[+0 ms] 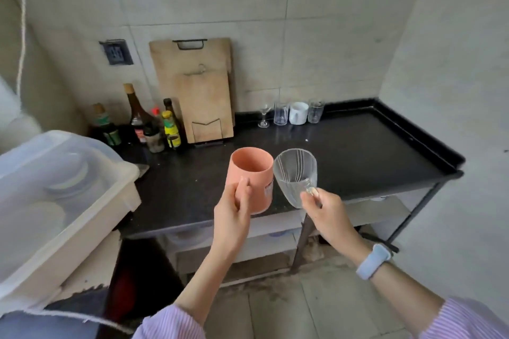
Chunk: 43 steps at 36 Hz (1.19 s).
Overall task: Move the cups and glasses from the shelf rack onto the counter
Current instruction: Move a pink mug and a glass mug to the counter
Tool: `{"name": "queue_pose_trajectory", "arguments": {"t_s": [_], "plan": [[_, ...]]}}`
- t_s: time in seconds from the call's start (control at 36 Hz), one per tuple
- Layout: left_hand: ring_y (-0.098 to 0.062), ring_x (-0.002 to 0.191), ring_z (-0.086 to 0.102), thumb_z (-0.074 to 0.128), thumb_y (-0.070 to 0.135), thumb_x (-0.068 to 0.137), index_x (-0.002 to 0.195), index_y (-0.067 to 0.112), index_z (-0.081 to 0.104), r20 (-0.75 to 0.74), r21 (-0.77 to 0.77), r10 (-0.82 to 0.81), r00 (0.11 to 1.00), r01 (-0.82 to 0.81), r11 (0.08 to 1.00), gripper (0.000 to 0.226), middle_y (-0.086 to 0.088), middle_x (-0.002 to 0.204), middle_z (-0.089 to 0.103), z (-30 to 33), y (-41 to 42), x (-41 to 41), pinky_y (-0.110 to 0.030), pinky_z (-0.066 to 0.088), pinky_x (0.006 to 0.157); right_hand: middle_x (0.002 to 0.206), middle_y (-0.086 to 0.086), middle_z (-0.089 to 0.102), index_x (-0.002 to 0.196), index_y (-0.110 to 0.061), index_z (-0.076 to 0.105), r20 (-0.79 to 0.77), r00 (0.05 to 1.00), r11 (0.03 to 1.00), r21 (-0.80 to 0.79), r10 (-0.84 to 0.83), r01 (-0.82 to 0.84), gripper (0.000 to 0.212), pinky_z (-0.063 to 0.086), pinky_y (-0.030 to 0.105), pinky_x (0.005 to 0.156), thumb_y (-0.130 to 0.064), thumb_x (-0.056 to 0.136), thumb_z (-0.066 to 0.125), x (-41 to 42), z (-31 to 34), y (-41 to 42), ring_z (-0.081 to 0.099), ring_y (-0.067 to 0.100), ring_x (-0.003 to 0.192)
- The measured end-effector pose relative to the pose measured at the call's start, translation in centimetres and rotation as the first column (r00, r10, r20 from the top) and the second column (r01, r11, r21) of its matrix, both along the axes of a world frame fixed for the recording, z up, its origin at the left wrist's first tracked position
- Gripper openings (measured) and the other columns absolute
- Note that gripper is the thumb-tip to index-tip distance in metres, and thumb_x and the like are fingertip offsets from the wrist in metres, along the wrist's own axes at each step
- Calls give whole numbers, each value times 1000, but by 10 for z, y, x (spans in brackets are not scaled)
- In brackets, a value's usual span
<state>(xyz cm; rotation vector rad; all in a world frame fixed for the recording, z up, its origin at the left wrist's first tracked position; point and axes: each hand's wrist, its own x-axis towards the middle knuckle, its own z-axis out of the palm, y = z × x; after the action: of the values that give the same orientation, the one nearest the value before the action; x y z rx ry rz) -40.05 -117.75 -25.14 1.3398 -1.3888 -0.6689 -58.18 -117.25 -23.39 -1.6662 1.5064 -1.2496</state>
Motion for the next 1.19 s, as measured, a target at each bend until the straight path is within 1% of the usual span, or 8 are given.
{"name": "queue_pose_trajectory", "arguments": {"t_s": [0.08,0.28,0.47,0.72,0.86,0.97,1.08,1.19], "plan": [[7,79,57,43,41,93,82,31,49,-4,44,-70,998,70,997,16,16,82,61,-3,-50,-16,-9,44,57,38,-15,44,50,-27,32,5,999,998,35,-49,48,47,26,13,40,-14,91,50,-16,-1,-35,35,0,38],[0,87,59,41,45,92,104,23,53,-36,110,-193,981,196,974,28,11,100,60,-23,-144,-65,-1,45,62,42,-9,36,51,-24,36,27,985,973,159,-172,166,43,28,16,43,-22,91,51,-59,-19,-109,34,3,40],[-4,78,59,39,44,95,83,32,52,-44,212,-210,977,214,953,21,13,82,62,-51,-230,-120,-23,48,64,41,-9,43,50,-24,40,67,972,948,247,-223,201,43,33,9,44,-18,92,50,-111,-50,-190,42,0,41],[5,66,54,40,42,95,79,20,51,-79,336,-179,981,195,921,29,9,74,59,-103,-360,-219,-10,42,56,53,0,41,56,-13,43,68,966,891,408,-249,201,38,32,17,50,-23,92,48,-203,-102,-325,39,9,51],[0,72,56,38,43,95,86,20,52,-135,404,-191,972,230,885,28,10,80,59,-132,-424,-274,-7,43,60,60,6,49,65,-9,52,59,964,854,481,-260,200,32,37,24,56,-23,93,47,-251,-128,-393,46,13,57],[-3,91,58,35,47,94,112,15,52,-155,440,-215,964,262,859,40,6,100,60,-153,-474,-313,-4,44,66,65,13,48,75,6,54,81,953,842,494,-293,217,34,36,28,57,-22,93,47,-286,-148,-442,45,21,62],[-17,104,57,34,50,93,116,13,48,-181,477,-229,956,289,830,46,-5,113,59,-170,-520,-348,-23,47,82,63,11,47,68,-1,53,91,943,840,489,-319,237,33,37,30,58,-22,93,47,-316,-167,-488,44,19,61],[-6,72,51,32,48,95,86,17,46,-158,407,-225,961,271,872,35,9,77,52,-183,-558,-377,-26,44,65,68,13,44,74,12,50,118,925,837,478,-363,267,38,33,28,56,-21,93,46,-339,-183,-529,39,22,64]]}}
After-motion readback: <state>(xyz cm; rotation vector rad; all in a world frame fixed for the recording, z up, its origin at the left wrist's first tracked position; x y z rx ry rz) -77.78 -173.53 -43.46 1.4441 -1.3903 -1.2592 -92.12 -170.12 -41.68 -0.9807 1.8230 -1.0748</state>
